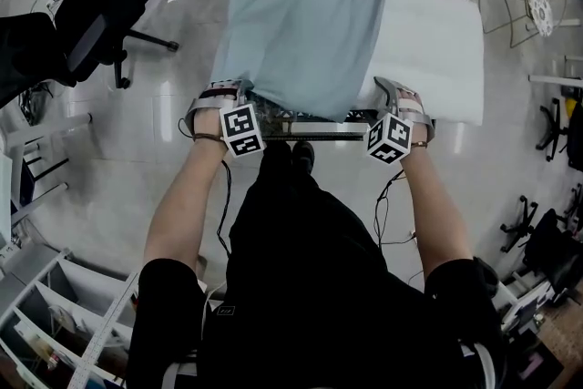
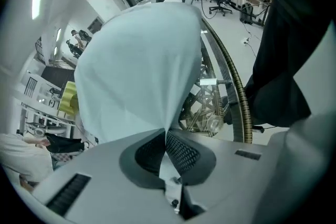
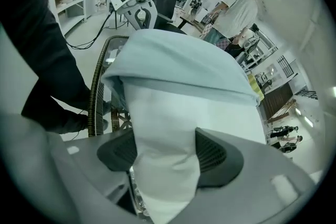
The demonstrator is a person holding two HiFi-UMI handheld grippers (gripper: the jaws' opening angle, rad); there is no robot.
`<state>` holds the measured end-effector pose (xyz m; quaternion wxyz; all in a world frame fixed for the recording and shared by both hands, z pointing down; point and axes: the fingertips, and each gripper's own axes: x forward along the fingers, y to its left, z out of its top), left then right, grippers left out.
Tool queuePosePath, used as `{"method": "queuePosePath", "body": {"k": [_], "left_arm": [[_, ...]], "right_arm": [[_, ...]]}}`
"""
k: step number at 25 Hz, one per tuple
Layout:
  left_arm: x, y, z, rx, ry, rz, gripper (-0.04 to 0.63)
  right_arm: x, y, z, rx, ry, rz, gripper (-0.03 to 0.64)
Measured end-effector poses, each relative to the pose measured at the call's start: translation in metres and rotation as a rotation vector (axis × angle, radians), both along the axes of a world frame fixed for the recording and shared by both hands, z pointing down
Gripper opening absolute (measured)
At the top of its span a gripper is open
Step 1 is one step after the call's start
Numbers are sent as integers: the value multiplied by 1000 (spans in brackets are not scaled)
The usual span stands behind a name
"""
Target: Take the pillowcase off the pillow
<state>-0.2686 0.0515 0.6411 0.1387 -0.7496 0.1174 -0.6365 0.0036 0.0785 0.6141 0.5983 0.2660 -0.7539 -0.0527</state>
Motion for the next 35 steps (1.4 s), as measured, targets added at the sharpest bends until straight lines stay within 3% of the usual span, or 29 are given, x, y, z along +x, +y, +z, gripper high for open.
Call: {"method": "queuePosePath", "body": {"k": [12,16,21,24,27,31,35], "left_arm": [[-72,-49,-48,121,-5,-76,6],[-80,-70,-58,136,-10,-110,8],[-85,-115,-87,231,-11,-168,6],[-85,-148,-119,275,62,-234,6],[-64,-166,-150,326,133,-205,6],[-44,-185,-187,397,214,-199,6],[-55,-216,-227,463,231,-225,6]], "right_arm": [[14,4,-21,-34,-66,52,298],[22,10,-22,-41,-63,67,295],[40,23,-18,-79,-30,90,285],[66,46,-8,-138,40,91,282],[71,56,-6,-146,69,102,287],[45,45,-12,-168,30,116,287],[20,28,-20,-171,-28,115,287]]}}
